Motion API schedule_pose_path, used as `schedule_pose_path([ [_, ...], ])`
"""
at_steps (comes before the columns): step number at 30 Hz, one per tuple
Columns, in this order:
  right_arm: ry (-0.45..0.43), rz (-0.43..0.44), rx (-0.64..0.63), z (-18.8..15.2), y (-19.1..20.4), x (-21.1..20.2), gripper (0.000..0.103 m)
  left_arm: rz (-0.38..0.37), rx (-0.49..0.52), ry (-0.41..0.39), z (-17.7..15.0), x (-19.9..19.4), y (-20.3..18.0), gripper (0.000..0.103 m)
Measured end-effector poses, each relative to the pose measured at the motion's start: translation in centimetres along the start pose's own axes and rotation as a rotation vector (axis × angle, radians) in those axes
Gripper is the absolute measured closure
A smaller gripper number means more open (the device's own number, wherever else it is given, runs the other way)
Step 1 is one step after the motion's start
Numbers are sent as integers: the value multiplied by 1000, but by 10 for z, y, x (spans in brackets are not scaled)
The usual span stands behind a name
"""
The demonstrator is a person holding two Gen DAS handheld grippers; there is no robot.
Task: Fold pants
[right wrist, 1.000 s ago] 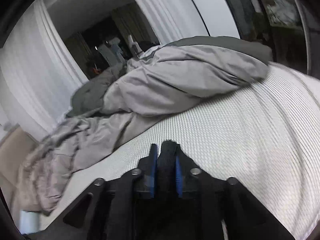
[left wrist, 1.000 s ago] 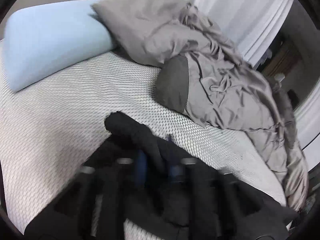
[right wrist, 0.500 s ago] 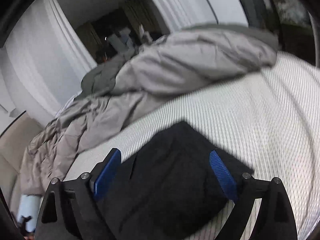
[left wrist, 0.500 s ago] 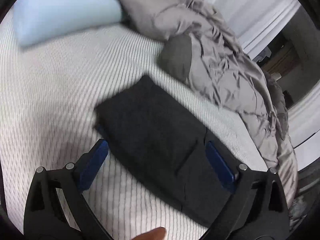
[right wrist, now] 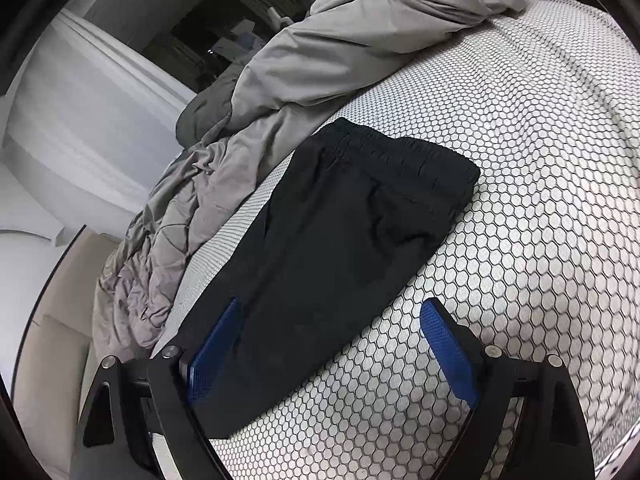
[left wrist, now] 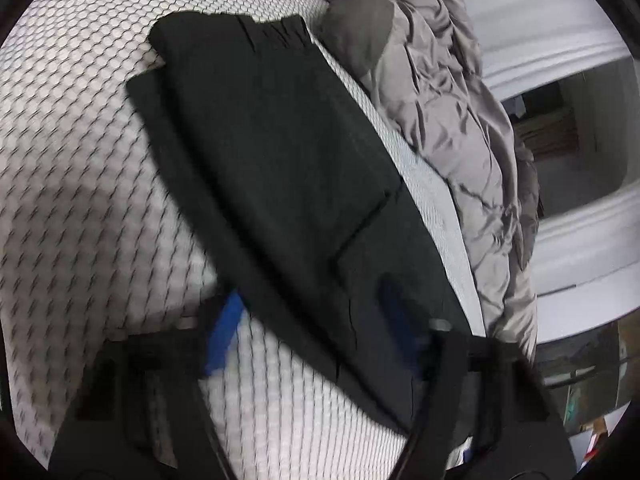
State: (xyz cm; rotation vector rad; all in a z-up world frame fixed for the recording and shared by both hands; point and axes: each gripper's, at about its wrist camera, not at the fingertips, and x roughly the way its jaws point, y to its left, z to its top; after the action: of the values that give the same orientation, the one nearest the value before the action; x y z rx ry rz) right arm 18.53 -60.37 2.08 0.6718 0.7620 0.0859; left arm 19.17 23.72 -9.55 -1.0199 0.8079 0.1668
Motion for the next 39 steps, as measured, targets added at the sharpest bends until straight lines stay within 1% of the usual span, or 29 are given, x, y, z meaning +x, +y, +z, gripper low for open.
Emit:
schedule_pose_path([
  [1,1,-14,9,1,-4,1,11,31,-2,-24,4,1,1,94],
  [2,6,-20,17,2,-6,2,11,32,-13,-45,7,2,3,99],
  [3,19,-28,31,4,-10,2,11,18,-28,-56,6,2,6,100],
  [4,48,-31,51,3,-14,5,11,22,-21,-66,4,-1,7,100],
  [7,94,1,65,6,-16,17,11,55,62,-92,4,-13,-3,101],
  [9,97,27,96,15,-18,31,11,79,95,-90,5,-13,-7,101],
  [10,92,24,126,20,-21,39,11,86,97,-90,6,-11,-9,102],
  [11,73,30,175,26,-27,48,11,91,94,-88,5,-11,-7,102],
  [12,54,30,208,30,-30,55,15,90,90,-89,5,-11,-6,102],
  [13,28,18,230,34,-33,61,35,86,89,-89,5,-12,-5,102],
  [14,7,-26,234,37,-34,65,51,81,87,-89,4,-14,-6,102],
  [15,7,-36,228,38,-36,67,68,71,86,-91,3,-18,-5,102],
  [16,-5,-12,228,37,-37,67,79,64,92,-94,1,-22,-7,102],
  [18,-34,16,219,35,-34,56,88,62,131,-110,-6,-38,-9,102],
  [21,-71,40,173,28,-28,26,90,78,183,-132,-21,-65,-9,102],
  [23,-70,12,125,12,-30,4,90,87,209,-138,-36,-85,-2,102],
  [26,-42,8,120,-6,-49,-23,90,87,220,-127,-66,-116,21,101],
  [27,-35,2,107,-12,-52,-29,88,91,223,-121,-73,-123,30,98],
  [28,-16,-23,73,-18,-53,-33,84,114,224,-117,-79,-128,37,95],
  [29,5,-66,25,-22,-54,-37,80,146,228,-116,-82,-133,43,84],
  [30,1,-87,8,-27,-56,-44,66,155,225,-120,-85,-138,49,72],
  [31,-10,-88,6,-28,-57,-49,62,157,211,-127,-85,-144,53,67],
  [32,-42,-98,4,-27,-58,-59,56,156,204,-139,-86,-152,53,56],
  [33,-75,-121,-2,-25,-57,-68,49,157,220,-156,-89,-160,50,43],
  [34,-126,-166,-16,-23,-54,-78,36,161,242,-177,-92,-167,45,37],
  [35,-199,-221,-33,-19,-50,-90,32,160,274,-200,-95,-175,38,26],
  [36,-223,-241,-48,-18,-49,-97,23,157,304,-215,-99,-181,31,18],
  [37,-236,-267,-83,-13,-42,-101,20,150,326,-227,-102,-186,25,15],
  [39,-237,-269,-152,-1,-27,-103,15,132,394,-239,-109,-191,8,1],
])
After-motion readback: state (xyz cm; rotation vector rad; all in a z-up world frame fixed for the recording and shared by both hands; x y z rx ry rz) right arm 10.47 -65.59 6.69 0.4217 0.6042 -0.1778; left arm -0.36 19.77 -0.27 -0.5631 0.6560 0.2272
